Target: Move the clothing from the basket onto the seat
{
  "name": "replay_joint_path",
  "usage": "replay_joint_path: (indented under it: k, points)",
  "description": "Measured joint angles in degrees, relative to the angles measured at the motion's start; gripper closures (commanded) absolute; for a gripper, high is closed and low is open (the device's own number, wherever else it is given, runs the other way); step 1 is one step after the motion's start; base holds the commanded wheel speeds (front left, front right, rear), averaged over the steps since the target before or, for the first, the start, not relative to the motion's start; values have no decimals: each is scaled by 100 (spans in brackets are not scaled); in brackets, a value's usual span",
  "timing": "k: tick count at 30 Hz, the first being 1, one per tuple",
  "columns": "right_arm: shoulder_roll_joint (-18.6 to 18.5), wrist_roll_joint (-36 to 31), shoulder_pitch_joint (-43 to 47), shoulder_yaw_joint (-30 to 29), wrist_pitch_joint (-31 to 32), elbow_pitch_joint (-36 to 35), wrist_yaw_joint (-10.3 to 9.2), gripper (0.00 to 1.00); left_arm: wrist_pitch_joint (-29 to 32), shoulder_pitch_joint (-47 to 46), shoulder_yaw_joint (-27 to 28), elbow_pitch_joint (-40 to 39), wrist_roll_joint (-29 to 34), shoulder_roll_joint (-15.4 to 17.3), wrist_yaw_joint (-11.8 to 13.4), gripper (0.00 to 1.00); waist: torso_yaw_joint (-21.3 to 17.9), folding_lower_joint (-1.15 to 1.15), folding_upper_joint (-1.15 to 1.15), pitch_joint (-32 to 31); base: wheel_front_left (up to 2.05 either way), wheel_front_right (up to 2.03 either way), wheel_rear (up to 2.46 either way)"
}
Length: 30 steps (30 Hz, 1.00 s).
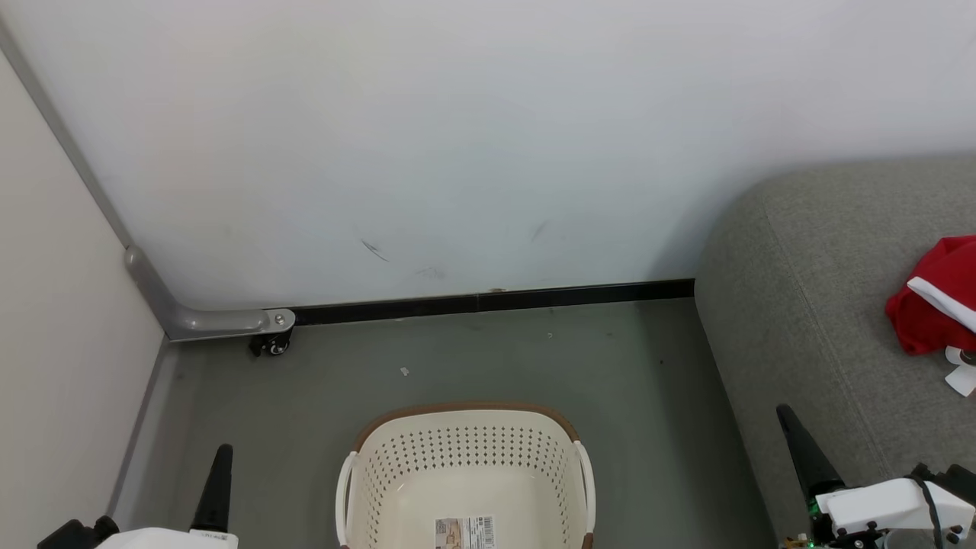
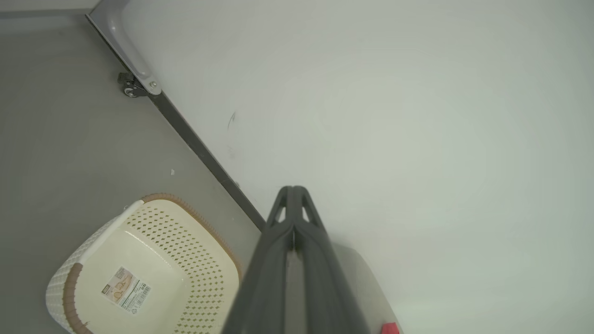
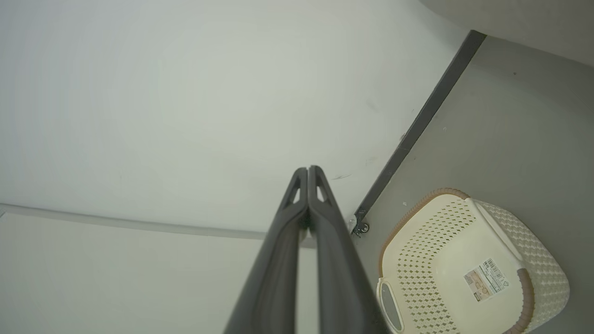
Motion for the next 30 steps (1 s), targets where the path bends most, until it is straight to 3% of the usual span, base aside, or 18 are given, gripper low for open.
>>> replay_joint_path:
  k: [24,30]
  points:
    - [-87,2086,-231,-348,444,107,-1,100,525,-299,256,79,-1779,13,-182,100,-16,-4,0,106,0,0,0]
    - [-92,2171,-230,-371,450,124,-1,100,544,-299,265,86,-1836,14,-207,100,-16,-4,0,108,0,0,0]
